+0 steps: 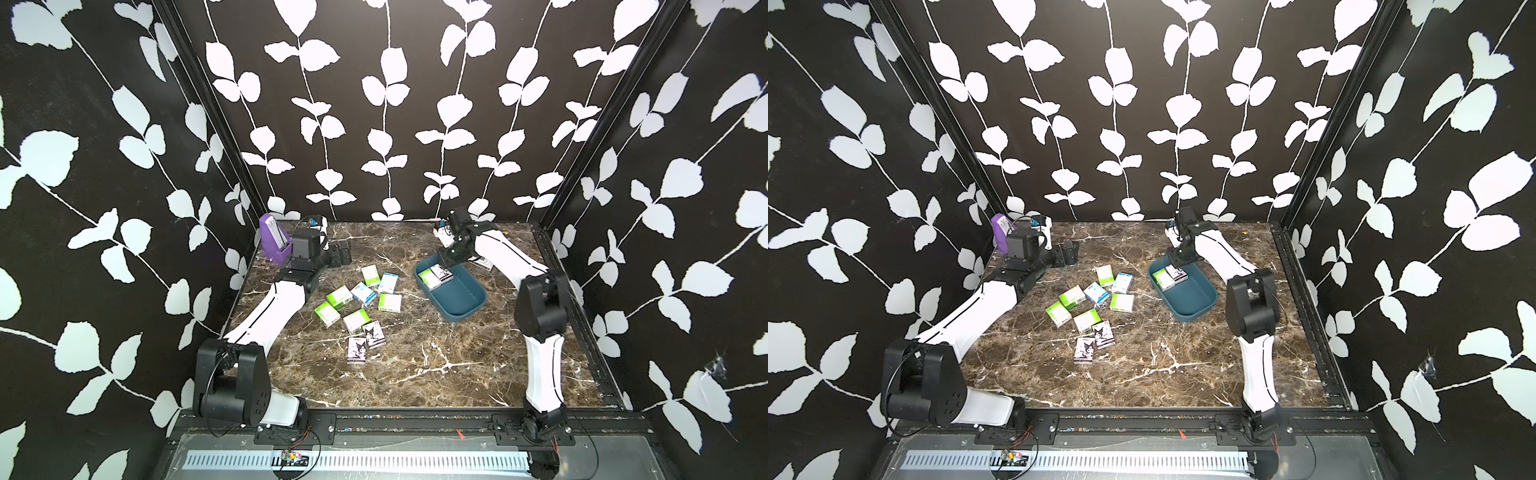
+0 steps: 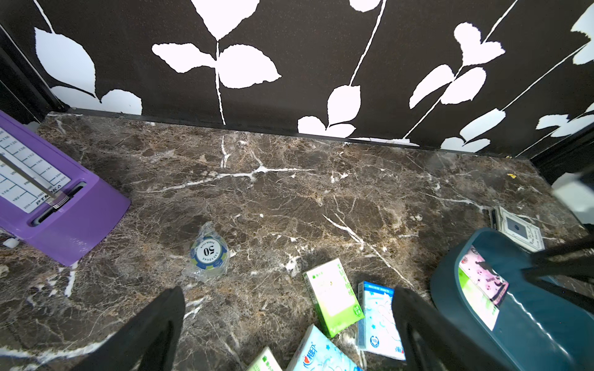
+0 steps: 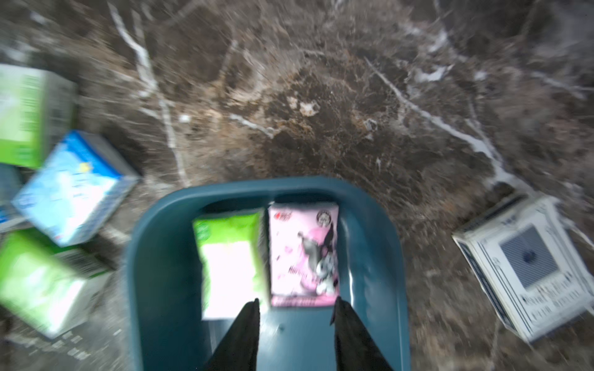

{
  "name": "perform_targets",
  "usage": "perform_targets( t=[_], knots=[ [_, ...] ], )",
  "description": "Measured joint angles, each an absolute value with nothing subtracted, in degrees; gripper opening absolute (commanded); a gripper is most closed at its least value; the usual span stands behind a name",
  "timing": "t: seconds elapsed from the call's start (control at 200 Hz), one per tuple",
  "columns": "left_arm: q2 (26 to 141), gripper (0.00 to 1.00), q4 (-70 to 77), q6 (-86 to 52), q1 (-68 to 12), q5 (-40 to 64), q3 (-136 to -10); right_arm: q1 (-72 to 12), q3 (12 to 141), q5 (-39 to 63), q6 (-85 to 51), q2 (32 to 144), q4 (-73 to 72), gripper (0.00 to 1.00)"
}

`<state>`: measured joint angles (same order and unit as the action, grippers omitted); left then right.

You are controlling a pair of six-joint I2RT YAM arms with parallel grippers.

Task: Put the pocket tissues into the storage box
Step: Place the pocket tissues in the storage box, then pick up the pocket tissues from the center of the board.

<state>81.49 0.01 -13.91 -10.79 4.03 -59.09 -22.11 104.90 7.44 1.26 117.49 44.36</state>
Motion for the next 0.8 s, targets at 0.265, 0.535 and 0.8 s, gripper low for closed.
perform_targets(
  t=[0.265, 0.535, 0.8],
  knots=[
    [81.5, 0.99, 0.2, -14.6, -10.8, 4.1, -59.1, -33.3, 95.7, 9.0, 1.9, 106.1, 39.0, 0.64],
    [81.5, 0.99, 0.3, -15.2, -10.8, 4.7, -59.1, -40.4, 92.6, 12.9, 6.0, 112.5, 37.4, 0.67],
    [81.4, 0.99, 0.3, -15.4, -10.8, 4.7, -59.1, -41.9, 94.7, 13.1, 12.8, 119.5, 36.6, 0.68]
  ],
)
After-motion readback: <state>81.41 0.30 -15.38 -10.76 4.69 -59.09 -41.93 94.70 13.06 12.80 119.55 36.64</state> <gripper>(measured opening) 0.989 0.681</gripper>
